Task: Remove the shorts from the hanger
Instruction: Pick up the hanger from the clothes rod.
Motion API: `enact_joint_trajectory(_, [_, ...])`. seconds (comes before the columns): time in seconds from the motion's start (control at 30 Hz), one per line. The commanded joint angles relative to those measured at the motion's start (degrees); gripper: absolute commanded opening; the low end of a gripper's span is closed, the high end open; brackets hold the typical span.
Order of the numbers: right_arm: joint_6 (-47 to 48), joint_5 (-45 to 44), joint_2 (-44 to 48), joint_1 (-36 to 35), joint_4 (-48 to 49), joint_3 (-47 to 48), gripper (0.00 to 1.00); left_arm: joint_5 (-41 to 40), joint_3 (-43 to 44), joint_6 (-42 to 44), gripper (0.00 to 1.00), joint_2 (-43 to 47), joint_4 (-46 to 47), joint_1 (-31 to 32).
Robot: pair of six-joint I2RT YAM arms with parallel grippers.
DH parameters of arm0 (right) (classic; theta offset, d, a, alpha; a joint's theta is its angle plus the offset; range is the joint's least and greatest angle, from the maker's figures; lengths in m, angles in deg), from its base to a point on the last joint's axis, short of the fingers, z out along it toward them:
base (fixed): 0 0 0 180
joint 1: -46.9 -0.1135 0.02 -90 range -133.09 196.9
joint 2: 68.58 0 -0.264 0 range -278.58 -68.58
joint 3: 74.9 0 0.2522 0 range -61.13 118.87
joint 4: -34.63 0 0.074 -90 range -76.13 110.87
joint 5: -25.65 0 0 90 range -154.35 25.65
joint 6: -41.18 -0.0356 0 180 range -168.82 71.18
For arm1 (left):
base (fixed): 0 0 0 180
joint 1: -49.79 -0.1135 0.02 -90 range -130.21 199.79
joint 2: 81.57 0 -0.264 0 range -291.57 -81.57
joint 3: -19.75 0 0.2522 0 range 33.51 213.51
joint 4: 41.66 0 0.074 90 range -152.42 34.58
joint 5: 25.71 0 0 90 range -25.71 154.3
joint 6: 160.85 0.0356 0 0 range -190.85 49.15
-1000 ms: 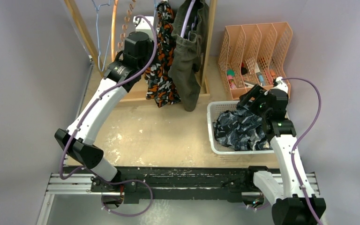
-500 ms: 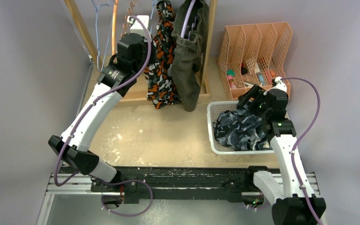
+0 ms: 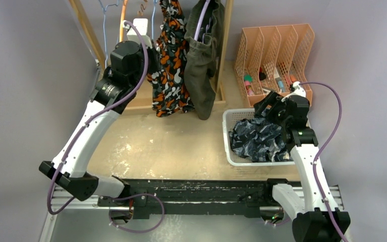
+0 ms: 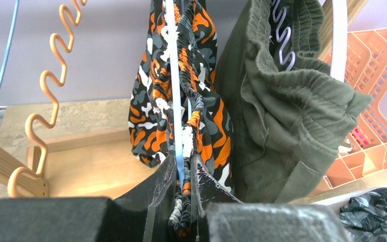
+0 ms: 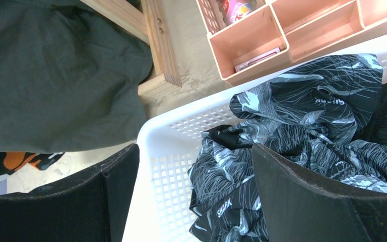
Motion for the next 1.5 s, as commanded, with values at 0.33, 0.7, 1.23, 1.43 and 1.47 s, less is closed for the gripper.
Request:
enact_joint_trajectory(0.33, [1.5,3.3,-1.5,0.0,3.2,0.6,0.83,-0.1,-4.8,1.1,0.0,15.3,-7.9,0.3])
enact_joint_trajectory(0.7, [-0.6,6.4,-2.4,0.0,4.2,-0.2,0.83,9.7,-8.3,-4.3,0.0,25.7,-16.1,0.2])
enact_joint_trajectory(1.23, [-4.6,13.7,1.2,0.0,5.3,-2.5,0.83,3.5,-8.6,-8.2,0.0,41.0,-21.6,0.2])
enact_joint_trajectory(1.43, [-6.6,16.6,3.7,0.0,7.1,-3.4,0.83,3.8,-3.2,-8.0,0.0,42.9,-27.1,0.2])
enact_joint_trajectory(1.47, [-6.5,16.4,3.8,0.0,7.0,-3.4,0.83,4.6,-2.4,-7.8,0.0,42.7,-28.5,0.2])
